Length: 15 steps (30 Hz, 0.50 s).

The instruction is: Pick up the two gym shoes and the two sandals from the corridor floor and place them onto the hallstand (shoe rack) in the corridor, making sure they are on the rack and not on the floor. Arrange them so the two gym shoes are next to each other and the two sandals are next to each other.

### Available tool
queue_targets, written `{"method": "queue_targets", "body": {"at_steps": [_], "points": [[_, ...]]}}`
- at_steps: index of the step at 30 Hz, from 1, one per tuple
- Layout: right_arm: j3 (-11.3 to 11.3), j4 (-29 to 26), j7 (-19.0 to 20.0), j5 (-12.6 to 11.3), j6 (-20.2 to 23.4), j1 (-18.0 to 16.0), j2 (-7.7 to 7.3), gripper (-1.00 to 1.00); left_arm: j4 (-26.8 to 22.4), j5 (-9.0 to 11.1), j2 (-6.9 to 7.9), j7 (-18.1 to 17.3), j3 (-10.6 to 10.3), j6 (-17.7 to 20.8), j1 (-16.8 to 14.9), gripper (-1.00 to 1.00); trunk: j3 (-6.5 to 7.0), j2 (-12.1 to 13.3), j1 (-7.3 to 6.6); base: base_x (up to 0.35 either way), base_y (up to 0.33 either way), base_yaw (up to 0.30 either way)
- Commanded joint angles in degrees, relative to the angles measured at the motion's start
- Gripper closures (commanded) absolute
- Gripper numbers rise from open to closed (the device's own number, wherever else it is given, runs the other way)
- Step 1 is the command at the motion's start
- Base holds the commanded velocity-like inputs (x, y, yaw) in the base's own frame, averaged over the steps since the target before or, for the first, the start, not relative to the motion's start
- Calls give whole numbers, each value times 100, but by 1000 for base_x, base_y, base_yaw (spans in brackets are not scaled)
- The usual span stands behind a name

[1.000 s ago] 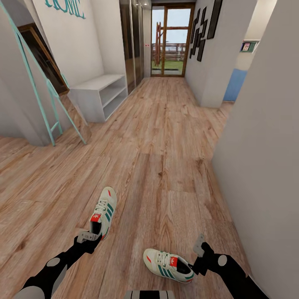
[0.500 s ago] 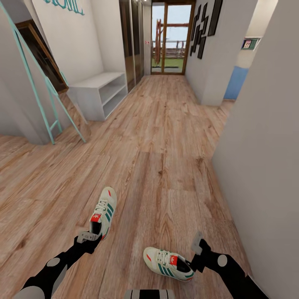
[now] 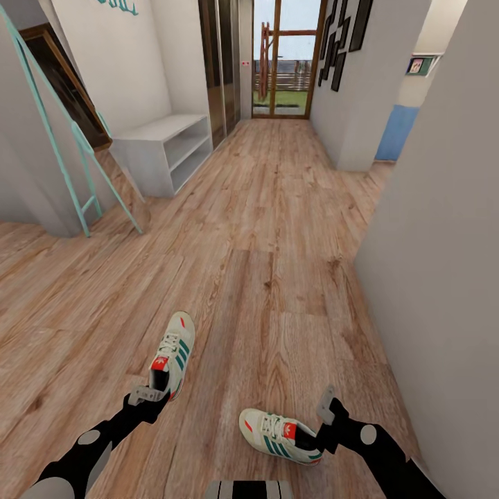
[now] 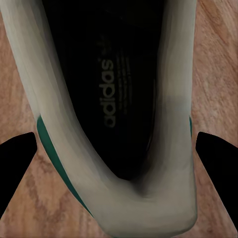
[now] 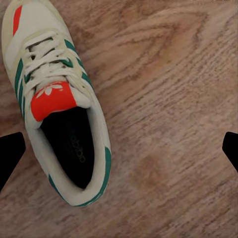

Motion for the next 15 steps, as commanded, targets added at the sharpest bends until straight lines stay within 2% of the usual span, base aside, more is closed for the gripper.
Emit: {"method": "queue_targets", "body": {"at_steps": [1,6,11,15], "points": [[13,-14,16,27,30,-1,-3,-100,3,-59,-4,-29,49,-30,-4,100,-4,-2,-1,0,0,0],[12,-22,16,27,30,0,1,-100,3,-59,-3,-29,44,-30,-4,100,-4,-2,-1,0,0,0],[12,-25,15,9,30,-1,2,-100,3,-59,1,-29,40,-30,-3,100,-127,-8,12,0,0,21],[12,-26,12,-119,30,0,2,-100,3,-63,2,-29,34,-30,-3,100,-242,-14,22,0,0,70]]}}
